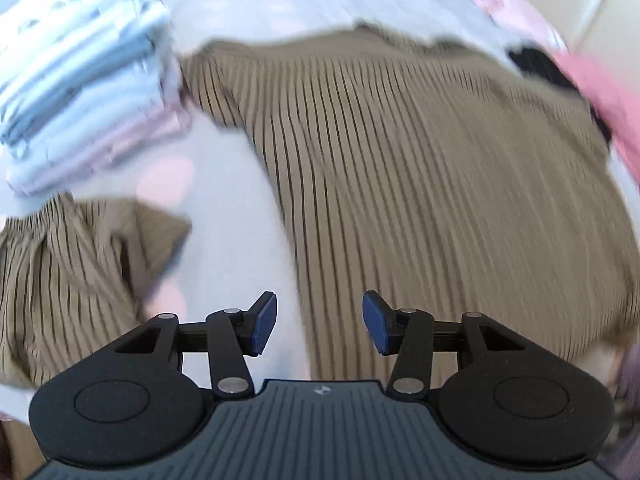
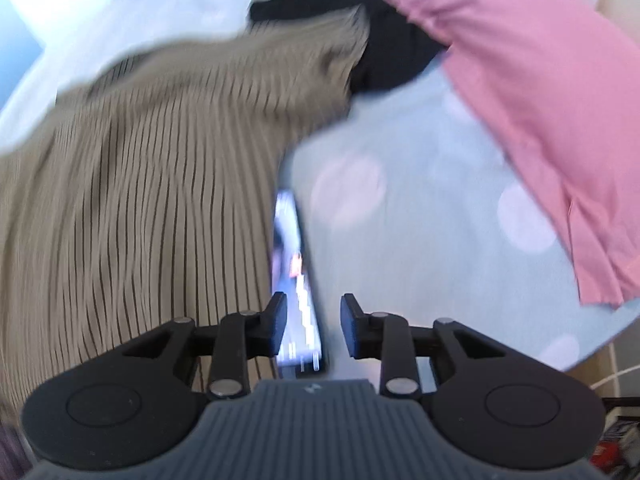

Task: Fold clothes
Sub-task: 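Lay the flipped shirt flat and open the right tool, then pinch the shirt sleeve with the right tool, smooth it, then release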

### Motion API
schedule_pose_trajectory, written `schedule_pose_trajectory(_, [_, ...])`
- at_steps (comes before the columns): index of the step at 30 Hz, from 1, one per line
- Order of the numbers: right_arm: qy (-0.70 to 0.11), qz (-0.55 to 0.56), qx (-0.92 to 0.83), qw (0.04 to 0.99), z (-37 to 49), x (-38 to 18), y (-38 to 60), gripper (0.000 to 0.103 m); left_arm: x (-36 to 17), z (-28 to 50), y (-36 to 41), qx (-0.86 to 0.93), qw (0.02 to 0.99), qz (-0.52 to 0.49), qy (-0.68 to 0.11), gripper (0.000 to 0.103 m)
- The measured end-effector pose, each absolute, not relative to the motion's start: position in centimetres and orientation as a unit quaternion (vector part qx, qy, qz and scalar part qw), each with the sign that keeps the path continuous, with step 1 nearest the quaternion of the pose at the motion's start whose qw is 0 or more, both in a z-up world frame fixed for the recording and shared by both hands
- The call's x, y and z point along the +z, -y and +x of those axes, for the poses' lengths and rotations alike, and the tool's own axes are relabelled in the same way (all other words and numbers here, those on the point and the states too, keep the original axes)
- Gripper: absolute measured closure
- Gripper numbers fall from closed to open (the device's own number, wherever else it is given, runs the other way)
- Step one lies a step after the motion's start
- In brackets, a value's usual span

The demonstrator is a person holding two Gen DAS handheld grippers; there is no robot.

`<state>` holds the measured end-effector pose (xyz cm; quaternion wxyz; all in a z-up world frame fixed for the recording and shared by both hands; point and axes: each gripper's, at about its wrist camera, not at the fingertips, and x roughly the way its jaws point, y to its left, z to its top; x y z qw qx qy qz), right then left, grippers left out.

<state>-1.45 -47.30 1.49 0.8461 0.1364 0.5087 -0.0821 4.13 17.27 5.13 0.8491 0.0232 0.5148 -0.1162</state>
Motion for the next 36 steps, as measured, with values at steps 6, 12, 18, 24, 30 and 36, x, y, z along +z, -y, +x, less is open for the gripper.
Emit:
schedule_pose_trajectory(6, [-0.440,0.200,-0.115,0.868,2.0,2.5,50.0,0.041,5.6,8.2,-13.1,-0.097,0.866,0.011,-0.491,0.056])
schedule_pose_trajectory(12, [-0.386,0.259,-0.136,0.875,7.4,1.6,51.6,0.039,4.6,11.8,-9.5,-0.108,0.860,0.022,-0.498,0.056])
schedule_pose_trajectory(18, [-0.377,0.288,-0.153,0.867,11.9,-0.5,53.7,0.039,2.7,14.2,-6.7,-0.119,0.852,0.056,-0.507,0.056])
schedule_pose_trajectory(24, [-0.399,0.324,-0.168,0.841,15.2,-4.5,55.1,0.037,1.6,17.1,-5.2,-0.119,0.849,0.040,-0.513,0.056])
schedule_pose_trajectory(30, [-0.384,0.326,-0.164,0.848,16.6,-5.3,55.1,0.083,1.5,18.3,-3.5,-0.132,0.855,0.048,-0.500,0.056])
schedule_pose_trajectory(36, [-0.357,0.301,-0.155,0.871,17.7,-3.2,53.0,0.096,0.9,18.7,-2.7,-0.125,0.852,0.050,-0.506,0.057])
